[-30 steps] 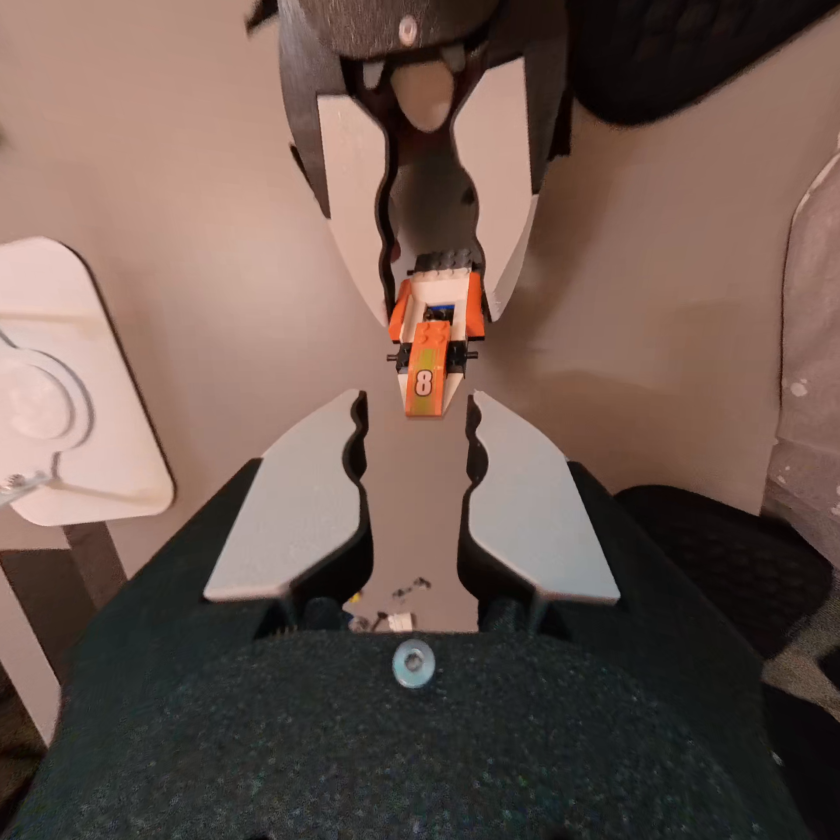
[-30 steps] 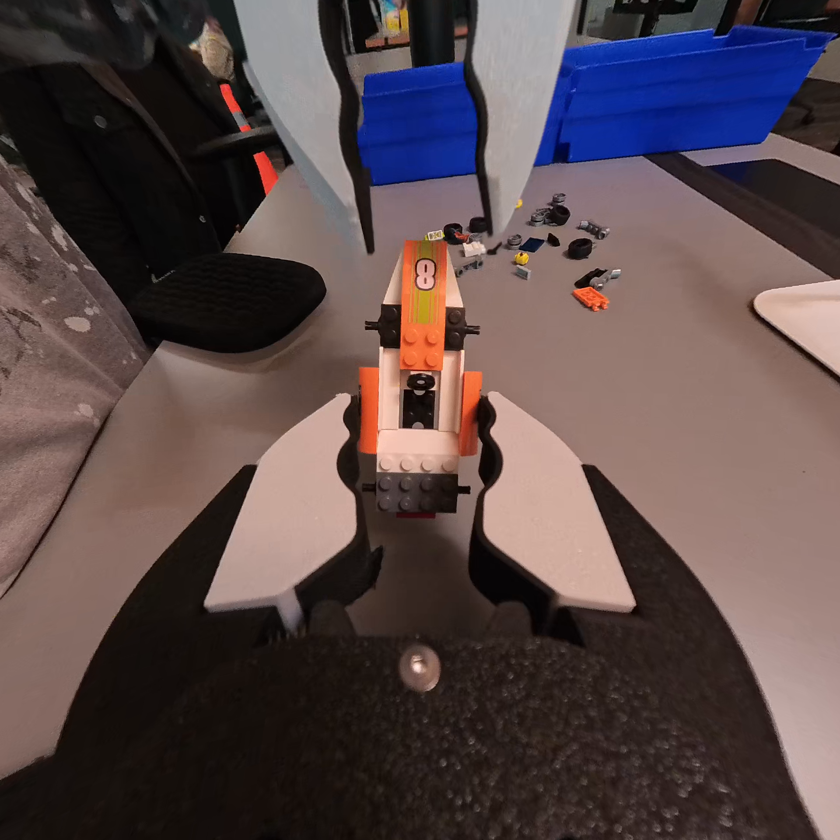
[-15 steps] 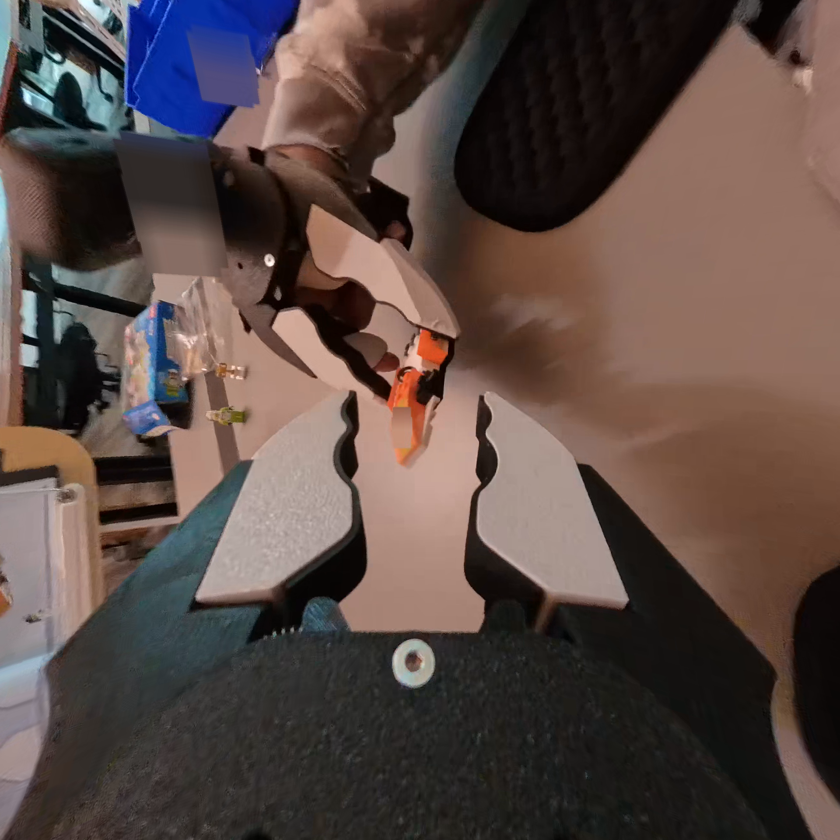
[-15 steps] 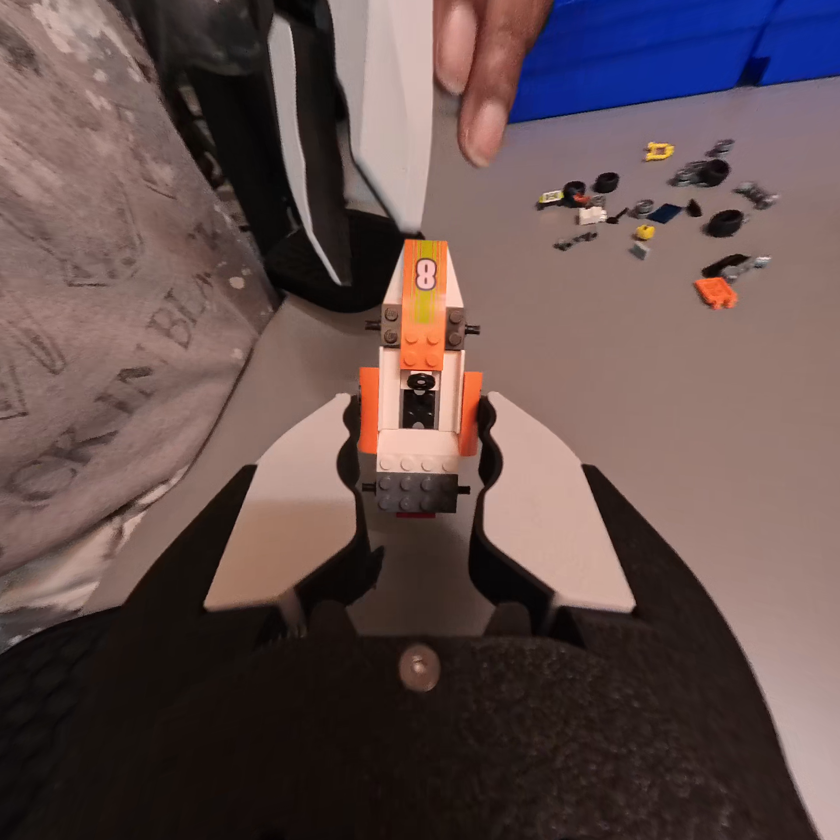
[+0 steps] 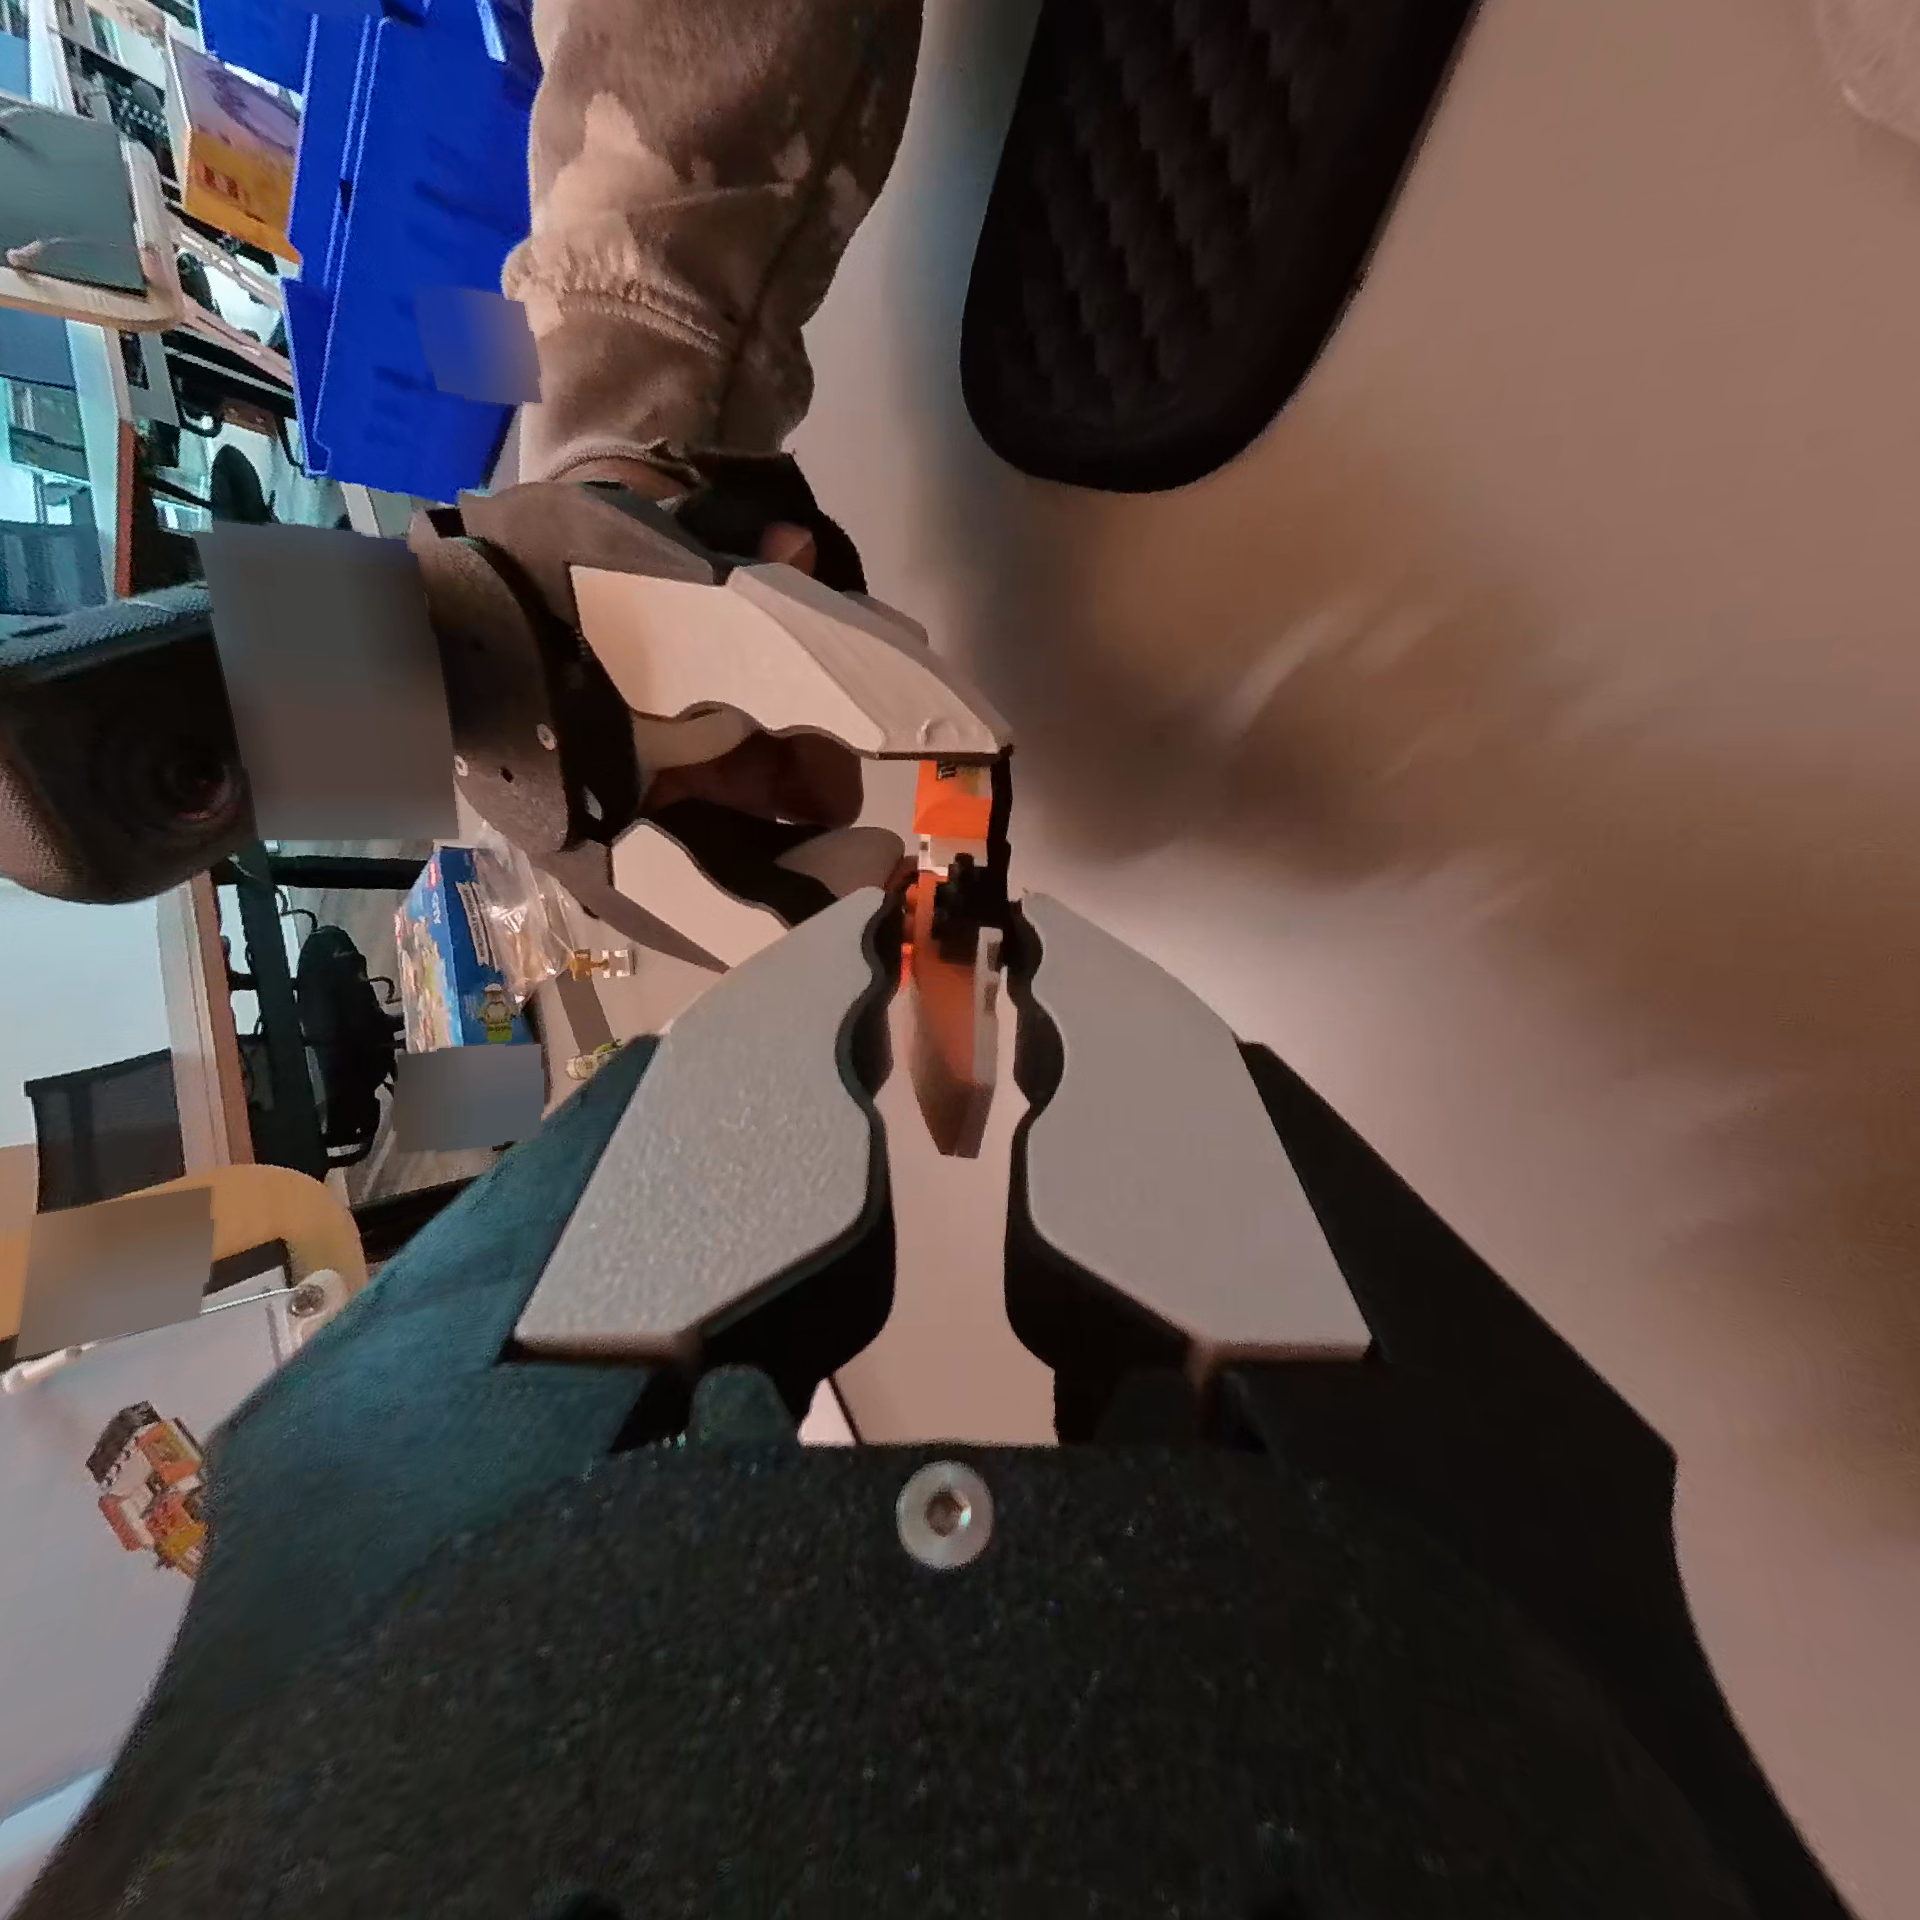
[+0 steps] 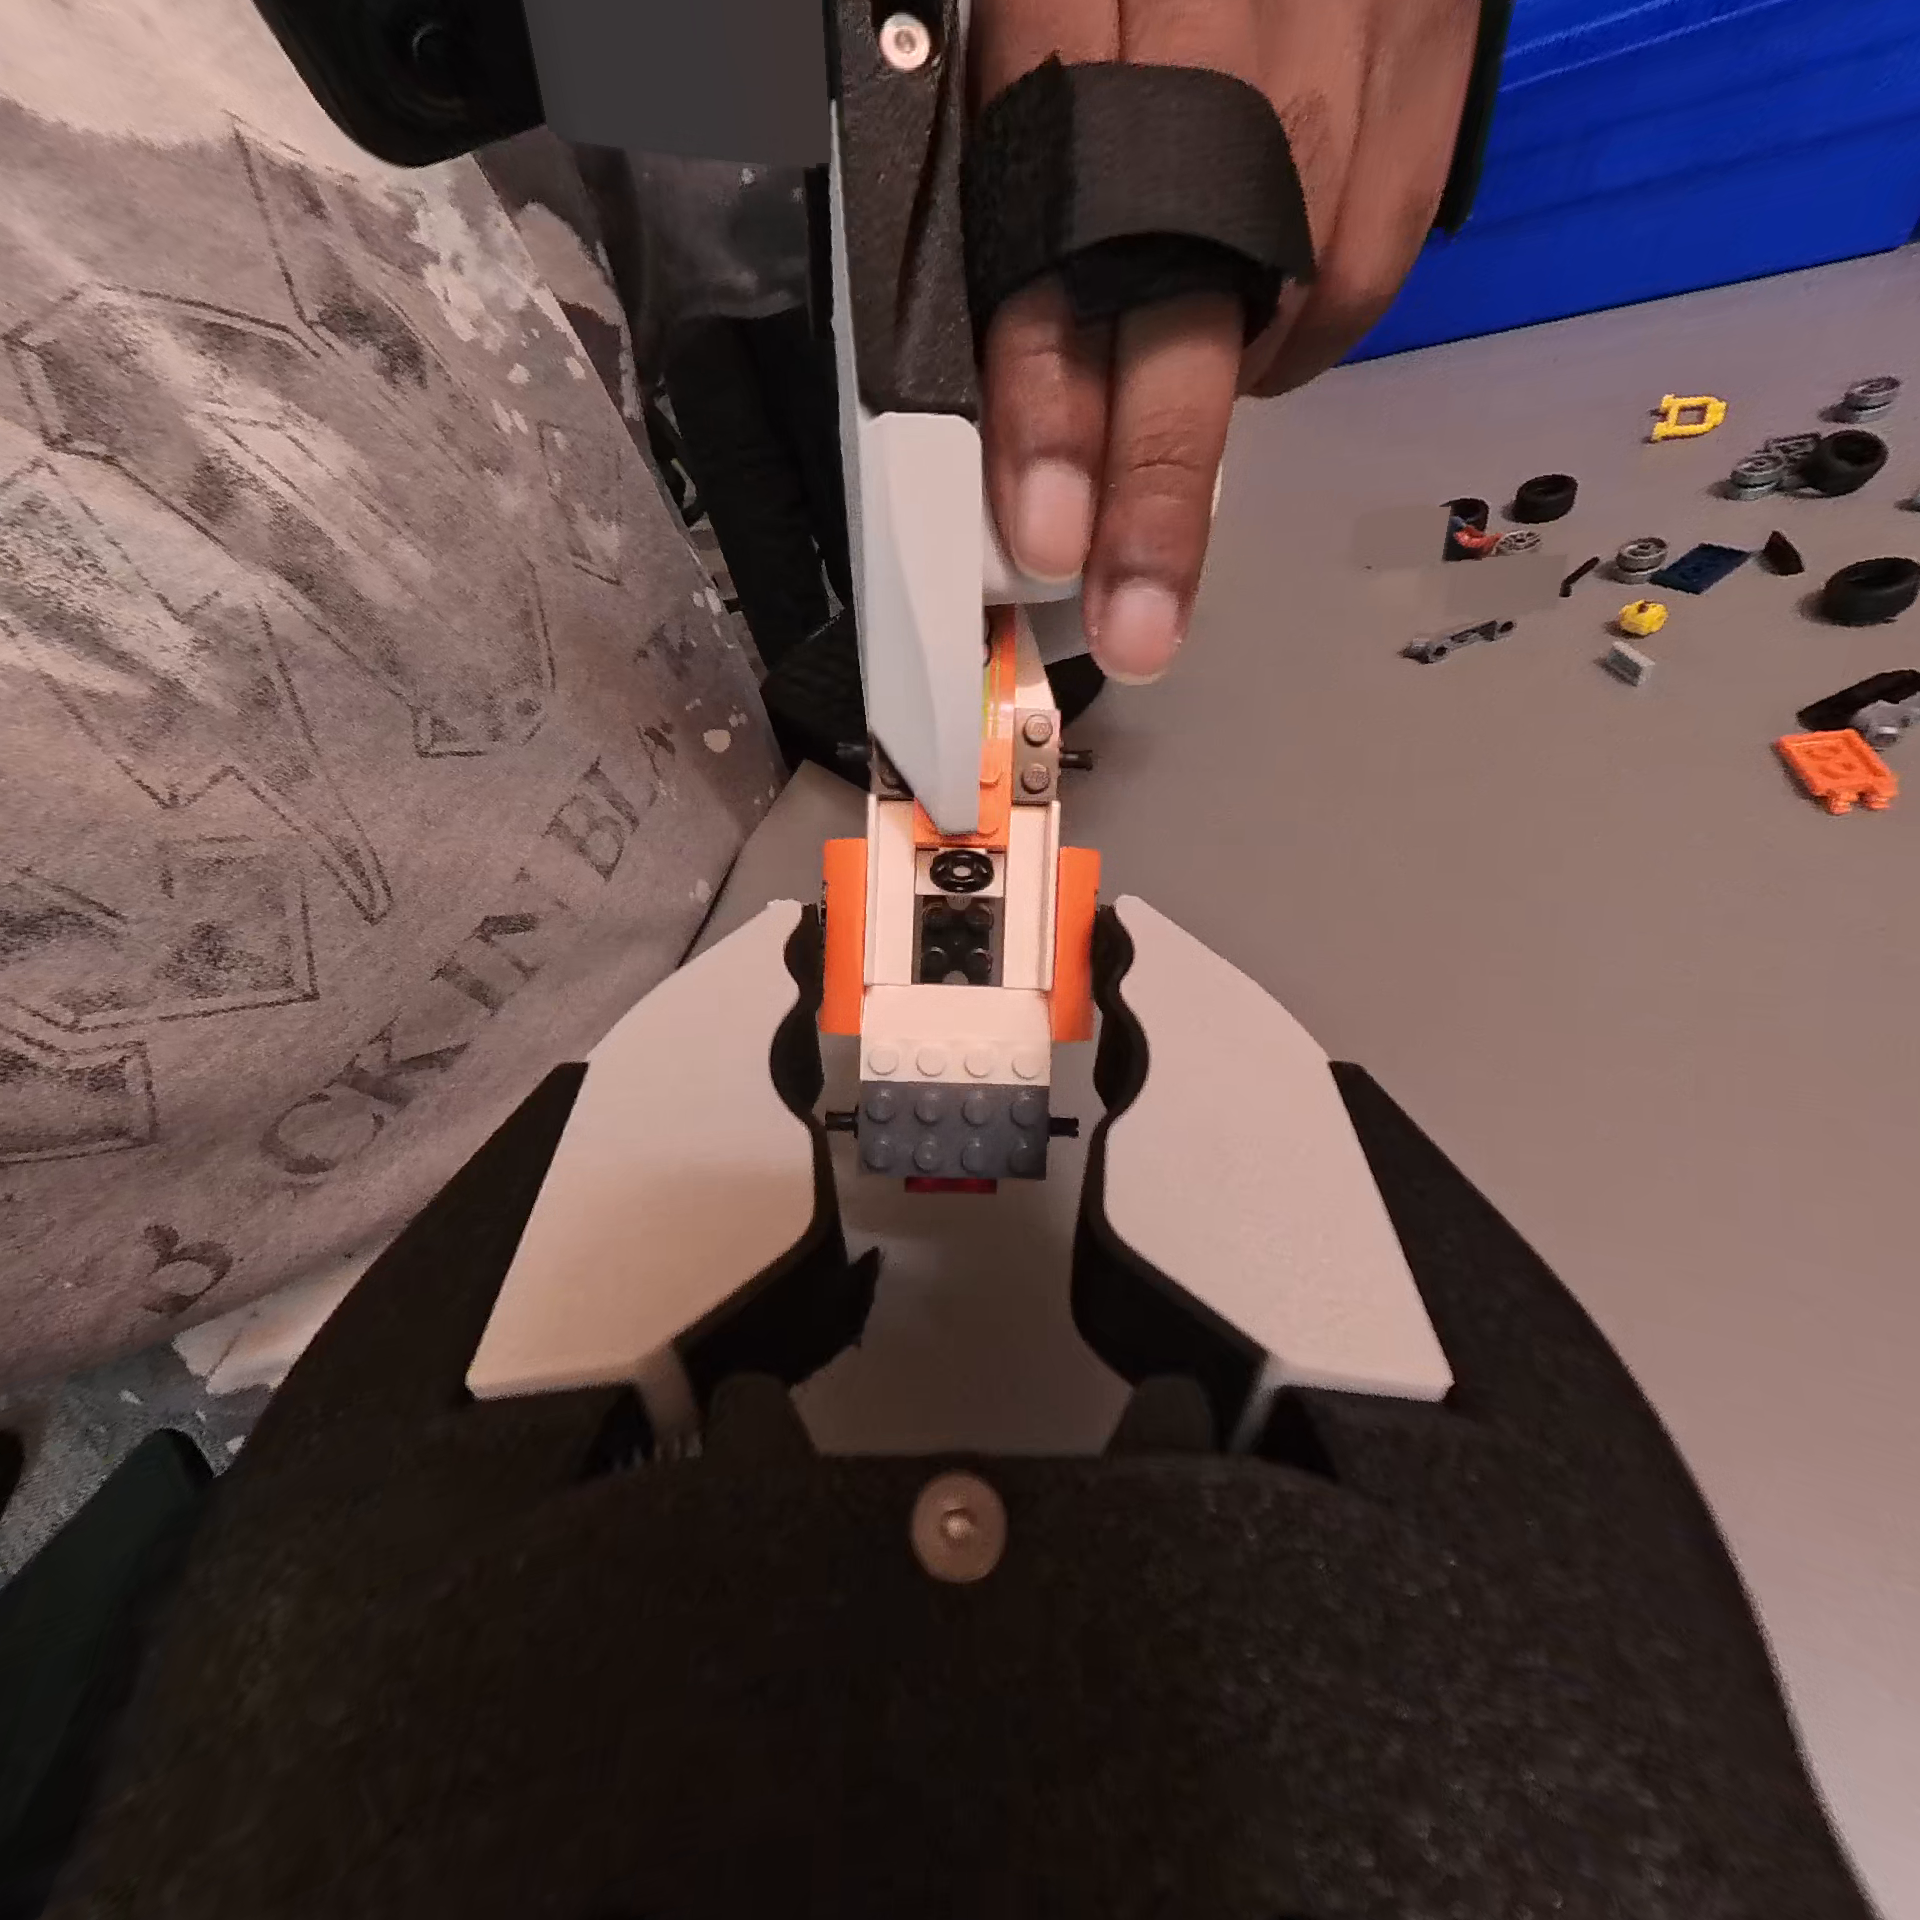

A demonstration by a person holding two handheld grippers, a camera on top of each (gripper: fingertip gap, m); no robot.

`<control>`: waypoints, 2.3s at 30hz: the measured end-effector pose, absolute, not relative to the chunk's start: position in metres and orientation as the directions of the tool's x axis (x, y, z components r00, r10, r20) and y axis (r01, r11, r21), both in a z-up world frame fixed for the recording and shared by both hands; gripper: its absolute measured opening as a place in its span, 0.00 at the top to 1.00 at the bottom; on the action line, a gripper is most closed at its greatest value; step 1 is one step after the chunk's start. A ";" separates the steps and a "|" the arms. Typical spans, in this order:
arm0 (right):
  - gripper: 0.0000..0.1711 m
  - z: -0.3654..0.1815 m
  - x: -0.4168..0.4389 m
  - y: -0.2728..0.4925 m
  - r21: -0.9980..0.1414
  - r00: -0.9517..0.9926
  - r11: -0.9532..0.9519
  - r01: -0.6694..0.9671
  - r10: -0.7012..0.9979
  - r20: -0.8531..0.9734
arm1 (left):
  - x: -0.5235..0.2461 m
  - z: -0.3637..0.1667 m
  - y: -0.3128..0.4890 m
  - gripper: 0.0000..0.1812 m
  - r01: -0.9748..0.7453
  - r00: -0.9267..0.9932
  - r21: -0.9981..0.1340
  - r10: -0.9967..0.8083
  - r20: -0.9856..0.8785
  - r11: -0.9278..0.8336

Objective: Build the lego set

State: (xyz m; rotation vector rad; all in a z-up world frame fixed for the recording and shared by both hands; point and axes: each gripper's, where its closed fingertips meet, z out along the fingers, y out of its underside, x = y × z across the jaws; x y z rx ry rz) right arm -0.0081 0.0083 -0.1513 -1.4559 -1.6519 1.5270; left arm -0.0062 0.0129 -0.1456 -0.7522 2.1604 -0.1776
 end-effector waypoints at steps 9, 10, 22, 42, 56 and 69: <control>0.71 -0.150 -0.006 -0.002 -0.911 -0.365 -0.219 0.349 0.864 -0.347 | -0.004 -0.145 0.004 0.90 -0.433 -0.527 -0.365 -0.560 -0.639 0.824; 0.71 -0.151 -0.006 -0.003 -0.910 -0.368 -0.220 0.353 0.861 -0.351 | -0.004 -0.146 0.003 0.90 -0.433 -0.532 -0.374 -0.568 -0.629 0.820; 0.71 -0.141 -0.001 -0.009 -0.898 -0.419 -0.346 0.274 0.797 -0.435 | 0.001 -0.137 -0.005 0.90 -0.510 -0.487 -0.494 -0.710 -0.508 0.704; 0.71 -0.127 0.002 -0.005 -0.868 -0.476 -0.437 0.237 0.726 -0.496 | 0.004 -0.126 -0.003 0.91 -0.548 -0.385 -0.516 -0.746 -0.544 0.659; 0.77 -0.138 0.009 0.013 -0.942 -0.257 -0.243 0.230 0.919 -0.300 | -0.002 -0.146 0.013 0.90 -0.608 -0.302 -0.627 -0.872 -0.384 0.487; 0.89 -0.166 -0.012 0.034 -0.911 0.127 0.109 0.397 0.977 0.173 | -0.002 -0.142 0.027 0.91 -0.590 -0.094 -0.783 -0.979 -0.178 0.199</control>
